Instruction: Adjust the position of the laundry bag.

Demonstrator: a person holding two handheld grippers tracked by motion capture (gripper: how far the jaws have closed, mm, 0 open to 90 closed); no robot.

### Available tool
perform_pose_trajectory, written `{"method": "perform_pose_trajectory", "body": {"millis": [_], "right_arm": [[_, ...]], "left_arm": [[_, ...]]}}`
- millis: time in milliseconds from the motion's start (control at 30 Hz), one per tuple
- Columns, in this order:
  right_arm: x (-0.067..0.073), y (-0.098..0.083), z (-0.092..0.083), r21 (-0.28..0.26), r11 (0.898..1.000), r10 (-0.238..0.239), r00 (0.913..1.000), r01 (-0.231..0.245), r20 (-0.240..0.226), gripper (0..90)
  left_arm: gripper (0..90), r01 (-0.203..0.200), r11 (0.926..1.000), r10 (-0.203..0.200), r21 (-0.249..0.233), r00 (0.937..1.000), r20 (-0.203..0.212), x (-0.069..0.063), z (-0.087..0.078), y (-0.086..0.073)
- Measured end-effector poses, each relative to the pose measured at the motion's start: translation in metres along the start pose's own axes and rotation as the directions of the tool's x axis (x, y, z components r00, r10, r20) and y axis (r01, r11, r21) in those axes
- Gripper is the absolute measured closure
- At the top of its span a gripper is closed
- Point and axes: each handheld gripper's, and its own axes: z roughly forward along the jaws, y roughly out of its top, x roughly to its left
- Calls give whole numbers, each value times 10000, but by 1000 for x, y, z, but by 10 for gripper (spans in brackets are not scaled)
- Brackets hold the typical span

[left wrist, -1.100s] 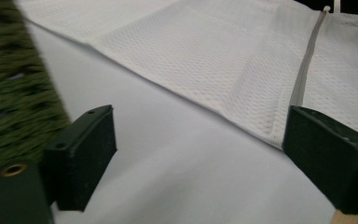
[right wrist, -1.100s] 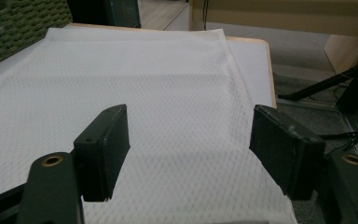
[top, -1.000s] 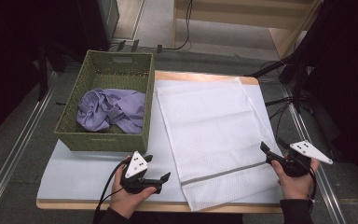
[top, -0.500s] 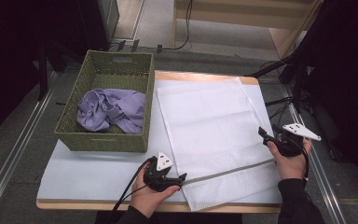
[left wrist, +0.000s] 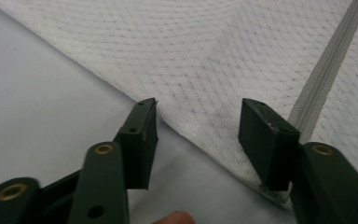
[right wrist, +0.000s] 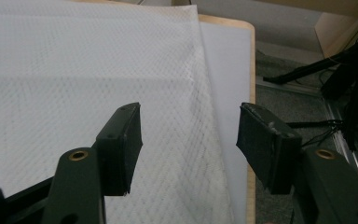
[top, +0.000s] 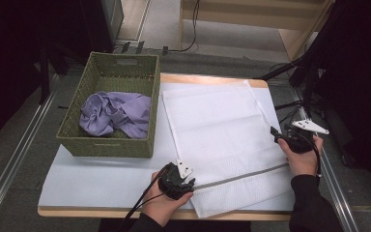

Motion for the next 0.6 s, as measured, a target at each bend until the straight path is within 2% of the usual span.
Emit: {"method": "perform_pose_trajectory", "body": {"millis": [200,267,367,433,533,600], "right_arm": [[-13,1,17,283,9996,-99,9999,98,43,450],[-16,1,23,557,9982,-244,9996,237,121,453],[-24,-3,32,872,9961,-105,9999,100,54,481],[-27,-7,37,1166,9931,-90,9999,103,-117,499],[-25,-12,42,1448,9891,-200,9987,266,-471,531],[-22,-14,45,1747,9837,-339,9983,418,-481,566]], "left_arm": [[727,122,9997,-120,-227,9999,77,5,1,0],[788,73,9997,-69,-244,9998,182,5,2,0],[900,51,9995,-41,-306,9994,349,4,3,1],[900,-14,9996,26,-298,9992,400,5,3,1],[900,134,9995,-116,-294,9979,631,8,3,1],[900,153,9995,-133,-273,9972,738,10,3,1]]}}
